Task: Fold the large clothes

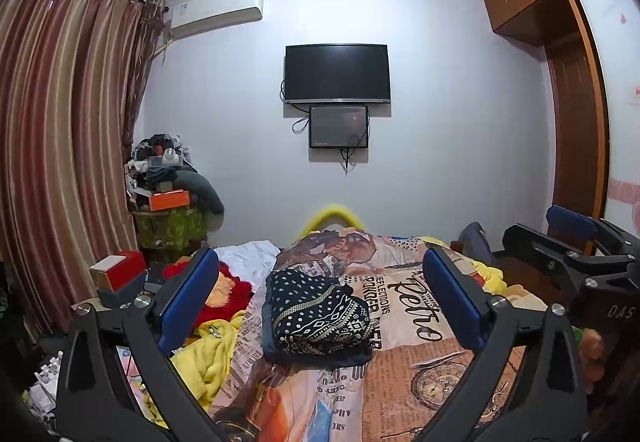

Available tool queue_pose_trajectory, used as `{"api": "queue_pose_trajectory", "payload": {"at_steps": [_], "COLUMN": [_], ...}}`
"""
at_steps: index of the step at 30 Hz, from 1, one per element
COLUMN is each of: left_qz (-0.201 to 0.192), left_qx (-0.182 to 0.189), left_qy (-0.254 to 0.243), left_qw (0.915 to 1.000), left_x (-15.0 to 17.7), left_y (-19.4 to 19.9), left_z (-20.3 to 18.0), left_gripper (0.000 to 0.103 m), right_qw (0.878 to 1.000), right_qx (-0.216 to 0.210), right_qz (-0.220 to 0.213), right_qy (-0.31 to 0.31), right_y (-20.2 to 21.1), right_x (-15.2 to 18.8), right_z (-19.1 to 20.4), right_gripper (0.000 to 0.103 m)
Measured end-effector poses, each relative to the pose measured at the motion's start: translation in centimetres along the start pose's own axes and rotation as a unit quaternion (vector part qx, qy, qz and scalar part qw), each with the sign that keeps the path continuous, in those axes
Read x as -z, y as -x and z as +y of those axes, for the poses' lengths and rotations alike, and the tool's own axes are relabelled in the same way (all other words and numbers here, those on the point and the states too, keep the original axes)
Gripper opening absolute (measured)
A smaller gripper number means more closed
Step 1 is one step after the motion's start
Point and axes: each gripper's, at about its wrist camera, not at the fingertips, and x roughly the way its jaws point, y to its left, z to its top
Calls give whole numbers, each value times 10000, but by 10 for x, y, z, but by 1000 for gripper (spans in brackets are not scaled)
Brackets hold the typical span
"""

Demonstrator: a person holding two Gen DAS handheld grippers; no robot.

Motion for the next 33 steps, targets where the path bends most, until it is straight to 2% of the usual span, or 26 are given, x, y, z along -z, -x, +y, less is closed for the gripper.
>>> {"api": "queue_pose_trajectory", "payload": {"at_steps": [15, 26, 33], "left_qz": [141, 212, 245], "left_qx": [-15, 99, 192], "left_qy": [136, 249, 218], "left_qw": [9998, 9994, 9993], "left_x": [3, 2, 2], "left_y": [-9, -10, -10], "left_z": [0, 2, -2], "left_gripper": [103, 103, 103], "right_qw": [10000, 9999, 9997], "right_qx": [-1, -21, 109], "right_qz": [-75, -37, -28], "right_qy": [-42, -127, -210], "right_y": [6, 8, 6], "right_x": [-4, -5, -4], "right_z": [-3, -5, -5], "right_gripper": [103, 103, 103]}}
